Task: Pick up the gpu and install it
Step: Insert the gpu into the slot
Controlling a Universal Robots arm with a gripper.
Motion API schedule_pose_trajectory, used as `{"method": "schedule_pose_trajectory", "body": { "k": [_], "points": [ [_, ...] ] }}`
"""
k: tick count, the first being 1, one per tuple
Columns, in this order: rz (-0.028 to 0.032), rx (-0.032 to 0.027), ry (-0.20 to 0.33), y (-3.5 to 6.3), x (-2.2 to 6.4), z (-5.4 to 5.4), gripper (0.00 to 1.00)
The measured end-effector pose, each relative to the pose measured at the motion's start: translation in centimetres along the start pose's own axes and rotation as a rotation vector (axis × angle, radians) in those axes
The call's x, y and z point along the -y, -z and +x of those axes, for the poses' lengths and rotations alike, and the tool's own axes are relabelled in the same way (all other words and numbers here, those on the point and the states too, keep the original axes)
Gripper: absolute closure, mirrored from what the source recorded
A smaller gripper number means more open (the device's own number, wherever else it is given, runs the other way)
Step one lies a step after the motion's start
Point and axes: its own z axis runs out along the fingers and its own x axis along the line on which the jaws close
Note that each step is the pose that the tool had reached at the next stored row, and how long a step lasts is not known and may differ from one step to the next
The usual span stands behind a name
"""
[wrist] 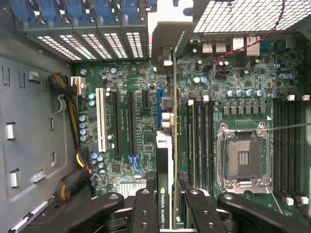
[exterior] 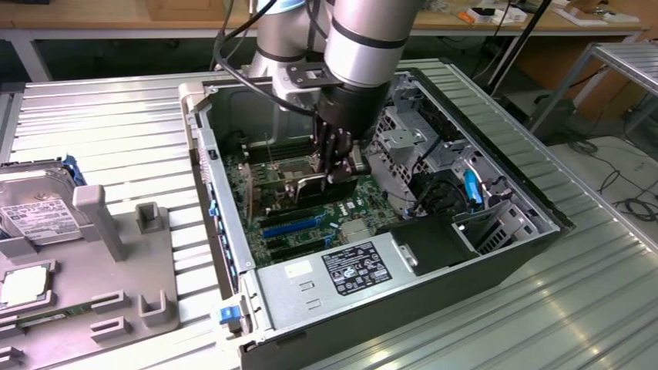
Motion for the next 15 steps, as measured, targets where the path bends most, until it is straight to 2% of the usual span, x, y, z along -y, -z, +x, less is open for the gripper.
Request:
{"method": "schedule_pose_trajectory", "body": {
  "k": [12,15],
  "points": [
    [0.0004,-0.0030,0.024,-1.04,-0.95,0.3,0.73],
    [0.0009,-0.0062,0.029,-1.13,-1.00,0.3,0.73]
  ]
}}
